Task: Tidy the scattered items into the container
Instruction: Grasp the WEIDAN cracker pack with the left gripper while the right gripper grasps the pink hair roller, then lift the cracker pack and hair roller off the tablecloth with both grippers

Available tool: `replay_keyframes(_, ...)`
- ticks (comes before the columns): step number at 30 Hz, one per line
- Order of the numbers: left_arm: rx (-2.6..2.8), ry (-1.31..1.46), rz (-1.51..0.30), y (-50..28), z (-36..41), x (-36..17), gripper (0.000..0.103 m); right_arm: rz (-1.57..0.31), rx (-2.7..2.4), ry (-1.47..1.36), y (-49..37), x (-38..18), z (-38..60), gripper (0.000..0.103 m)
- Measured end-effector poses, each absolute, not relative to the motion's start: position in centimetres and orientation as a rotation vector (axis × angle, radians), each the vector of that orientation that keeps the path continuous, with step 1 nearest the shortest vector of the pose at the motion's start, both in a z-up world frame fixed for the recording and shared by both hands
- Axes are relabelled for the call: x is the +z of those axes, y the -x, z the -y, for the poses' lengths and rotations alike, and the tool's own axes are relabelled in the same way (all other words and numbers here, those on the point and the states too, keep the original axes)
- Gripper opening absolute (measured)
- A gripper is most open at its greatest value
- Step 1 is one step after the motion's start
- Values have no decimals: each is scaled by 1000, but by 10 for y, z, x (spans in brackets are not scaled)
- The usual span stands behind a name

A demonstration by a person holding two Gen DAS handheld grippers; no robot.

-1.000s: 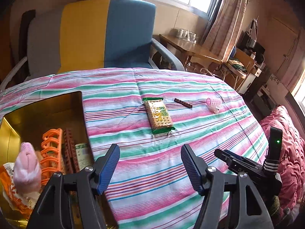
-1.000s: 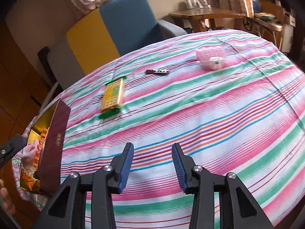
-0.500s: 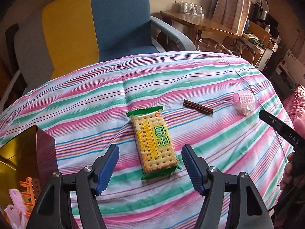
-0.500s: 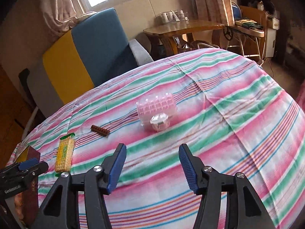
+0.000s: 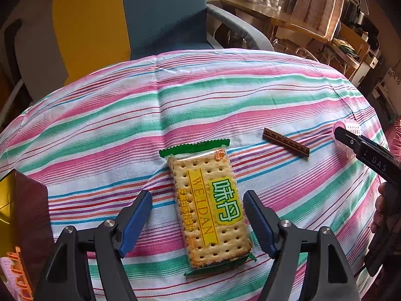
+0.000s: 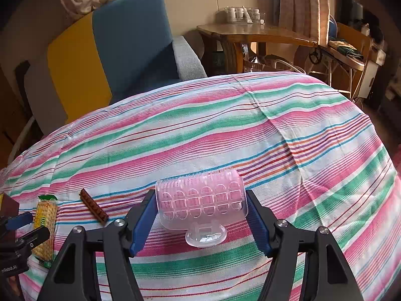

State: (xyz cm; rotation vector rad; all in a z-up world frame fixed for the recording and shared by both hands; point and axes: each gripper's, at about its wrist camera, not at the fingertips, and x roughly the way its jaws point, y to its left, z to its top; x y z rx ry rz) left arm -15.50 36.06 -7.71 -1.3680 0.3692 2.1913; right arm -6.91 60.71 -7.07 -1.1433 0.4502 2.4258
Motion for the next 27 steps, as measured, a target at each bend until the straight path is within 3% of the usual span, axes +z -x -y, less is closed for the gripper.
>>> replay_keyframes(11, 2122, 1383, -328, 133, -343, -82, 54, -550, 2460, 1149, 33, -69, -572, 65)
replay_keyframes(27, 2077, 1400, -276, 43, -282, -77, 54, -539, 2619, 1293, -40, -71, -463, 65)
